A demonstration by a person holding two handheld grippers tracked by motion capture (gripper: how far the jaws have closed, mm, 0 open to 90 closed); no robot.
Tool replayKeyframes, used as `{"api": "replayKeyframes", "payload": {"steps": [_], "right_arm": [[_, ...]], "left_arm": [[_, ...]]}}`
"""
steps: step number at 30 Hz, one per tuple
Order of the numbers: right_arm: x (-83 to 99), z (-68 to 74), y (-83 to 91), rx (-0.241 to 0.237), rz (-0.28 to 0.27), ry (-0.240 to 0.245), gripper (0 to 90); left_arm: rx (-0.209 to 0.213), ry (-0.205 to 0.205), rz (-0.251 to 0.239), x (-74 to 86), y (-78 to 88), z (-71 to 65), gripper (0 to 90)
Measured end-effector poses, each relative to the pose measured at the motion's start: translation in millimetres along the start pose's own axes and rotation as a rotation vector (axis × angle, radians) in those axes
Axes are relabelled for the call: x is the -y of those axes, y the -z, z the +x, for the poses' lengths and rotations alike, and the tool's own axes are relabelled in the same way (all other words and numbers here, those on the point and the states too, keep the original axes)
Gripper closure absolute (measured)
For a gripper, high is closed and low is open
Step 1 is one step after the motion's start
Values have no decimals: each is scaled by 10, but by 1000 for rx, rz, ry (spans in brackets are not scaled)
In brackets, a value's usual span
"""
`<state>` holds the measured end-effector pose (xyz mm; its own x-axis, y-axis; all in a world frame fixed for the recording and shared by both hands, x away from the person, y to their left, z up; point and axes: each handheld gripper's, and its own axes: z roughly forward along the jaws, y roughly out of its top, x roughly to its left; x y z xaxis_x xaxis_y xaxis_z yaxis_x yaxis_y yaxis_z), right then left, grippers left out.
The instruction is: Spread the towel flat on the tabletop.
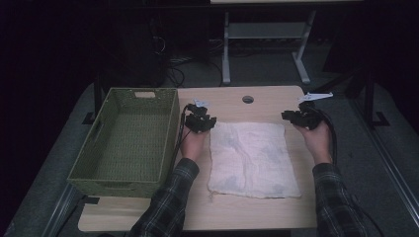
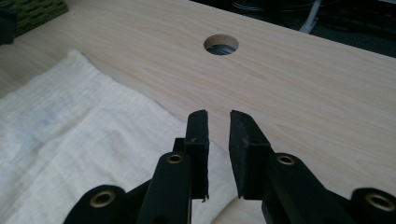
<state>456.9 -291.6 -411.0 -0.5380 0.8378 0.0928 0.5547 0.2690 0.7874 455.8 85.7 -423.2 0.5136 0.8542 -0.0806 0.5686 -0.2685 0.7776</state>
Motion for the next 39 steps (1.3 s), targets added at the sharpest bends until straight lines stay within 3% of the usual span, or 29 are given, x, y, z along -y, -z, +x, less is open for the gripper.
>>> {"api": "replayKeyframes", "payload": {"steps": [5, 9, 12, 15, 16, 19, 26, 31, 36, 39], "right_arm": [[63, 100, 68, -20, -10, 19, 771], [216, 232, 141, -38, 7, 27, 772], [343, 348, 222, -53, 17, 24, 772], [438, 435, 286, -57, 17, 33, 791], [542, 515, 343, -65, 27, 37, 811], [636, 589, 391, -76, 30, 48, 815], [920, 834, 633, -92, 72, 56, 896], [1112, 979, 815, -96, 92, 64, 898], [1325, 1054, 944, -91, 123, 57, 898], [1441, 1072, 977, -97, 146, 46, 897]], "left_arm": [[51, -32, 16, 119, 98, -79, 657], [75, -76, 25, 212, 197, -174, 667], [111, -124, 40, 366, 312, -291, 671], [138, -140, 45, 476, 392, -376, 681], [149, -154, 45, 527, 425, -414, 699], [191, -210, 62, 673, 516, -515, 710], [301, -299, 104, 962, 624, -705, 894], [276, -358, 136, 1164, 757, -809, 896], [289, -340, 142, 1364, 888, -817, 895], [303, -326, 140, 1397, 925, -794, 895]]}}
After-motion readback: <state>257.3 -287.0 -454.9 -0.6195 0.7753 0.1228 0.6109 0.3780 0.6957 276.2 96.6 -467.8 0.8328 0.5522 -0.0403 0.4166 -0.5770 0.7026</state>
